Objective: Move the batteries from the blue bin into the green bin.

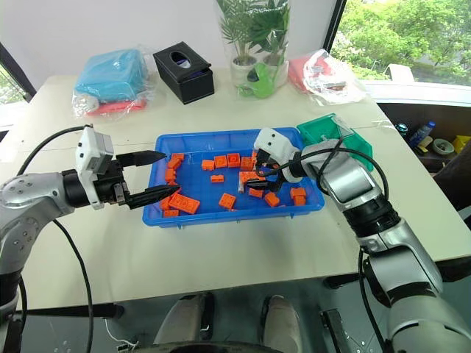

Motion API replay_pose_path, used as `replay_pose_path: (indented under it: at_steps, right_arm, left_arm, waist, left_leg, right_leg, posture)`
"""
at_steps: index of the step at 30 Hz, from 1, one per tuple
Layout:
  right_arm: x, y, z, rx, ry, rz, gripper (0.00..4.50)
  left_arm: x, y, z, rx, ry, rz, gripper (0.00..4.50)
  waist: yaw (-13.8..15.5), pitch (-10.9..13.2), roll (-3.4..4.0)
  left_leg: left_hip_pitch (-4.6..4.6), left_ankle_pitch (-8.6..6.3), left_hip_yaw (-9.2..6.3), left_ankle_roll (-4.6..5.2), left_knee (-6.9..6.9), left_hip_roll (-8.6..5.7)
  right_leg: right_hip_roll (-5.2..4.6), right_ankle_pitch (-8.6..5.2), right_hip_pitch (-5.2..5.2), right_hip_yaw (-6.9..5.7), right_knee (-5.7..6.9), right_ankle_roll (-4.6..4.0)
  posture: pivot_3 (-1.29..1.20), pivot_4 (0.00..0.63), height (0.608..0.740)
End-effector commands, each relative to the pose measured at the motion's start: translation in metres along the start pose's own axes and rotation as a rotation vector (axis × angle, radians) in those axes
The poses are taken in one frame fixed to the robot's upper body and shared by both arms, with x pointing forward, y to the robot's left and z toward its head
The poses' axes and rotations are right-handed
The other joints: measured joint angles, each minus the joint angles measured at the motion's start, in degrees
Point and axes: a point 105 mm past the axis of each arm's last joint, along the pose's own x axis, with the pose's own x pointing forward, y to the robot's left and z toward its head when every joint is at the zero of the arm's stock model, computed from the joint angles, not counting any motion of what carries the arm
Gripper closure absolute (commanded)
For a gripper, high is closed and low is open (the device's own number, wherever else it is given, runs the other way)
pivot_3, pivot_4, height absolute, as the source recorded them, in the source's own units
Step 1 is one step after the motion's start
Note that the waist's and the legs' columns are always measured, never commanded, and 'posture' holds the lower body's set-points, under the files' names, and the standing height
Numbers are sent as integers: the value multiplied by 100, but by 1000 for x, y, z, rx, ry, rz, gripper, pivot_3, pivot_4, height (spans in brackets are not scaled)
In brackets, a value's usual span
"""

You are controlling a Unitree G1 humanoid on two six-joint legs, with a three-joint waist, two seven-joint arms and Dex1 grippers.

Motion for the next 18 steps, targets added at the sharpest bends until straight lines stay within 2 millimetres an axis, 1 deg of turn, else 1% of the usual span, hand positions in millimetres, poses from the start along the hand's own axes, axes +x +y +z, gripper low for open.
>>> replay_pose_path:
  at_steps: [1,3,7,11,16,17,18]
  right_arm:
    - [4,-8,18,-128,-7,66,82]
    - [8,-10,20,-154,8,103,82]
    - [21,-13,13,-241,105,177,82]
    - [27,-17,4,-287,159,202,82]
    - [33,-19,0,-299,176,214,82]
    - [33,-19,-2,-302,182,217,459]
    - [34,-19,-3,-305,186,219,604]
  left_arm:
    - [-2,0,11,48,-27,9,0]
    - [-2,0,12,50,-28,14,0]
    - [-5,-1,12,56,-30,36,0]
    - [-8,-2,12,58,-30,55,0]
    - [-11,-2,13,59,-29,75,0]
    - [-11,-2,13,60,-30,78,0]
    - [-11,-3,13,60,-30,79,0]
  waist:
    - [-3,0,0]
    - [-5,0,0]
    - [-11,-2,-4]
    - [-5,-1,-2]
    - [-15,-3,-6]
    - [-16,-3,-6]
    - [-14,-4,-6]
  left_leg:
    - [1,0,0,0,2,0]
    - [1,0,1,0,4,0]
    - [2,0,2,-1,9,1]
    - [2,0,2,-1,8,1]
    - [3,0,2,-2,12,1]
    - [6,0,3,-2,12,1]
    - [6,0,3,-2,12,1]
  right_leg:
    - [0,0,2,0,1,0]
    - [0,1,1,0,2,-5]
    - [-1,2,2,0,4,-8]
    - [-1,3,0,0,11,-6]
    - [-1,8,2,0,13,1]
    - [-1,8,2,1,16,1]
    - [-1,8,1,1,21,0]
  posture:
    - [0,150,661]
    - [0,150,661]
    - [0,150,661]
    - [0,150,661]
    - [0,150,661]
    - [0,150,661]
    - [0,150,661]
